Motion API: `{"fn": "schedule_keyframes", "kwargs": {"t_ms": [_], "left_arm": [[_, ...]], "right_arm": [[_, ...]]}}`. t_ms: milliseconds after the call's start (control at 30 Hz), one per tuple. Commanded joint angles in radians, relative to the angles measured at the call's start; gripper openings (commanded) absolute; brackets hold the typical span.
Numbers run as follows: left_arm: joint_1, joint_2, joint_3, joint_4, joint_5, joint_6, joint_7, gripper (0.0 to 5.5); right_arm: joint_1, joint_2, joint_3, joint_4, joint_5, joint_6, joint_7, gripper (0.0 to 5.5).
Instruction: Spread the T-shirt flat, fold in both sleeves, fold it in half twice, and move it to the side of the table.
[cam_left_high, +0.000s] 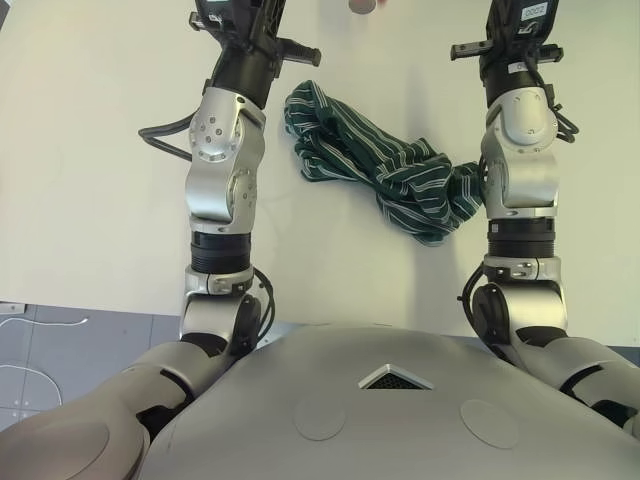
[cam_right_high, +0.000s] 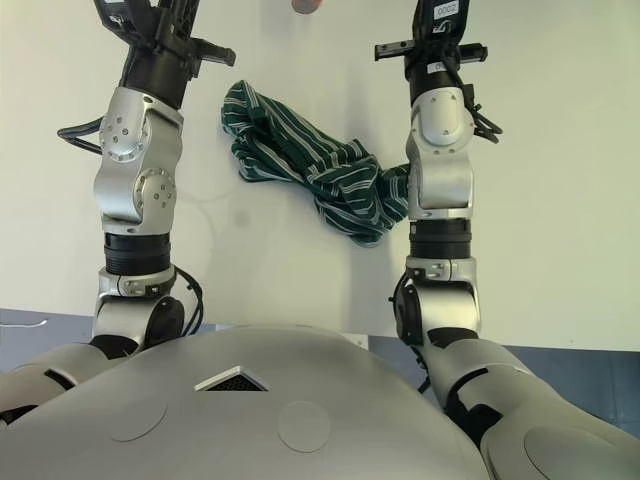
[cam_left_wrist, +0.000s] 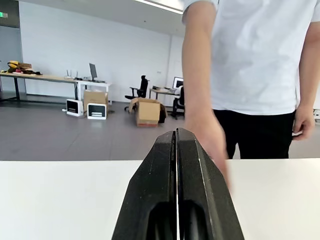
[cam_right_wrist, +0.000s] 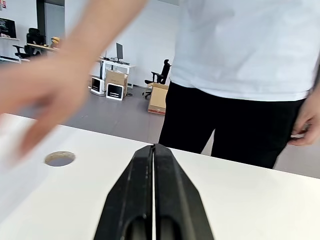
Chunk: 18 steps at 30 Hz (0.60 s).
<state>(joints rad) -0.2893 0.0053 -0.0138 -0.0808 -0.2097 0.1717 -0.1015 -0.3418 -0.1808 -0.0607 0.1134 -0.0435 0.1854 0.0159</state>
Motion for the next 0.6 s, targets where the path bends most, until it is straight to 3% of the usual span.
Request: {"fn": "schedule_keyframes", "kwargs": {"t_ms": [33,233,400,600], "left_arm": [[0.005,0.013,0.005,0.025,0.053,0.0,0.028,0.02],[0.002,0.059,-0.002,0.042,0.095,-0.013,-0.006,0.02],[-0.025,0.277,-0.034,0.09,0.2,-0.017,-0.163,0.02],[-0.152,0.571,-0.157,0.388,0.414,-0.164,-0.373,1.09]], "right_arm": [[-0.015,-0.006,-0.004,0.011,0.003,0.008,0.009,0.0],[-0.025,-0.016,-0.014,0.038,0.007,-0.001,0.013,0.0],[-0.036,-0.025,0.0,0.058,0.008,-0.006,0.05,0.0],[-0.087,-0.013,0.121,0.071,0.038,0.057,0.256,0.0]]}}
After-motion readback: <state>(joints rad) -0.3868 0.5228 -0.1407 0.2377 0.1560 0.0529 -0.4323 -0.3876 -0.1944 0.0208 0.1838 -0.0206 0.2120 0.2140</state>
